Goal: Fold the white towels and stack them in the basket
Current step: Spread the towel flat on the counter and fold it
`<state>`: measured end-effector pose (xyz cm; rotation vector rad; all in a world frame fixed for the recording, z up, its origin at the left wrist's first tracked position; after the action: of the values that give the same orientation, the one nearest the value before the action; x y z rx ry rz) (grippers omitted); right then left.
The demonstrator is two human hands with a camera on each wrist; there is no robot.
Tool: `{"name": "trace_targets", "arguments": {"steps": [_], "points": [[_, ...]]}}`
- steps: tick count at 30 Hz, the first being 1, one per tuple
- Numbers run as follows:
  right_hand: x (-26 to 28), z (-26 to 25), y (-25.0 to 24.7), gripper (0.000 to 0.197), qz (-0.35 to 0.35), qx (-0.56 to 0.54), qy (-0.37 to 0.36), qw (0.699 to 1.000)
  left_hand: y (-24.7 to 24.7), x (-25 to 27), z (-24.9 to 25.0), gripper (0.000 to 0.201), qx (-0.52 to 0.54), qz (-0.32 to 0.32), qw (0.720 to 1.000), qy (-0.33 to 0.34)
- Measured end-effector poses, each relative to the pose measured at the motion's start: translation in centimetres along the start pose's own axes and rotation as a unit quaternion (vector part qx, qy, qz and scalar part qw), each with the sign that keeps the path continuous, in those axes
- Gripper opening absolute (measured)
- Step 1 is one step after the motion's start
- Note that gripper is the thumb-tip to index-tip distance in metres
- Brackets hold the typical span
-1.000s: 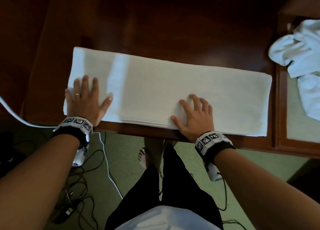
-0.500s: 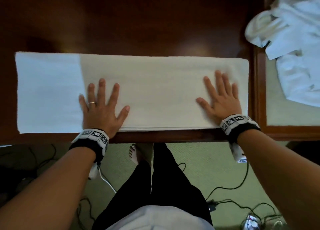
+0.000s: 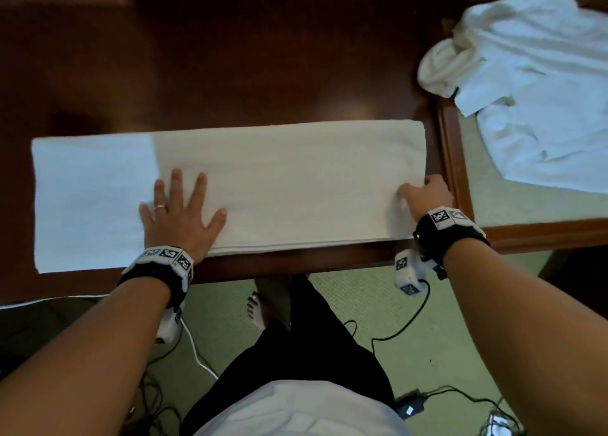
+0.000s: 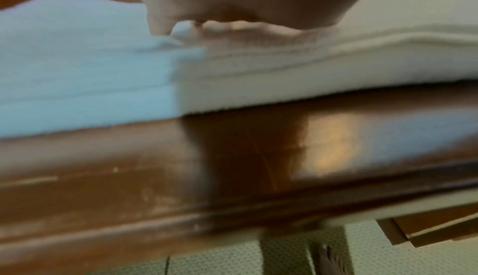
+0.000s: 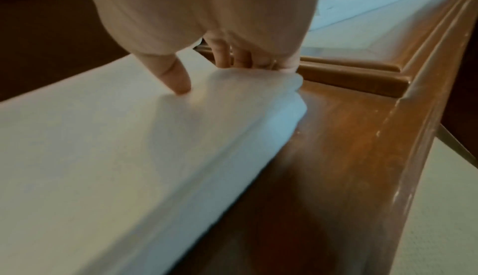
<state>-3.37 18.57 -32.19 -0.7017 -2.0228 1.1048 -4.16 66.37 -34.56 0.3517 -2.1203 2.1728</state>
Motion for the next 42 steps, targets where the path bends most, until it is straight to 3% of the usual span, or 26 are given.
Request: {"name": "trace_targets", "arguments": {"steps": [3, 6, 9, 14, 19, 23, 25, 28, 32, 34, 36, 39, 42], "points": [[0.5, 0.5, 0.9, 0.047, -0.06, -0.038, 0.029, 0.997, -0.8, -0.1, 0.0, 0.079, 0.0, -0.017, 1.0, -0.002], [0.9, -1.0, 0.4, 0.032, -0.065, -0.044, -0.016, 0.997, -1.7, -0.6, 0.1, 0.078, 0.015, -0.042, 0.999, -0.007], [-0.2, -6.6, -3.0, 0.027, -0.002, -0.005, -0.135, 0.991, -3.2, -1.4, 0.7, 0.073, 0.047, -0.027, 0.998, 0.017], [-2.6, -19.1, -10.8, 0.015, 0.139, 0.057, -0.302, 0.941, -6.1, -2.2, 2.4, 0.062, 0.006, -0.005, 0.997, 0.074], [-4.0, -27.5, -17.0, 0.019, 0.247, 0.06, -0.364, 0.896, -6.2, -1.8, 3.3, 0.06, -0.004, -0.029, 0.993, 0.114], [-2.8, -30.0, -18.1, 0.022, 0.264, 0.061, -0.387, 0.881, -5.8, -1.4, 4.5, 0.05, 0.025, -0.046, 0.984, 0.17], [-0.8, -30.3, -17.1, 0.021, 0.264, 0.064, -0.425, 0.863, -5.9, -2.3, 4.6, 0.054, 0.042, -0.032, 0.982, 0.181], [4.8, -29.5, -13.6, 0.015, 0.257, 0.041, -0.534, 0.804, -8.5, -4.2, 4.8, 0.056, 0.085, 0.007, 0.981, 0.176], [13.7, -25.0, -5.5, 0.033, 0.196, 0.052, -0.644, 0.737, -12.3, -6.5, 2.4, 0.039, 0.145, 0.062, 0.981, 0.109], [17.6, -21.9, -0.7, 0.04, 0.151, 0.066, -0.655, 0.737, -13.8, -7.2, 1.4, 0.035, 0.134, 0.115, 0.976, 0.128], [20.5, -18.6, 4.3, 0.051, 0.095, 0.106, -0.648, 0.749, -14.4, -7.2, 1.9, 0.04, 0.106, 0.142, 0.962, 0.206], [22.5, -14.5, 9.4, 0.057, 0.035, 0.193, -0.598, 0.777, -13.7, -6.0, 4.5, 0.043, 0.043, 0.112, 0.928, 0.352], [22.7, -12.2, 9.8, 0.053, 0.028, 0.211, -0.537, 0.816, -10.9, -4.5, 6.6, 0.041, -0.043, 0.068, 0.883, 0.462]]}}
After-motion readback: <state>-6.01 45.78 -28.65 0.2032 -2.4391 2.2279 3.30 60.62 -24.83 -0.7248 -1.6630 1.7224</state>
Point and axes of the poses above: each hand's wrist, its own x-axis away from the middle knuckle, its own y-axis out of the palm, z = x × y, the point moved 8 cm from there along -x, towards the middle knuckle, and after that the axes turned 14 degrees about z, right-handed, at the moved point
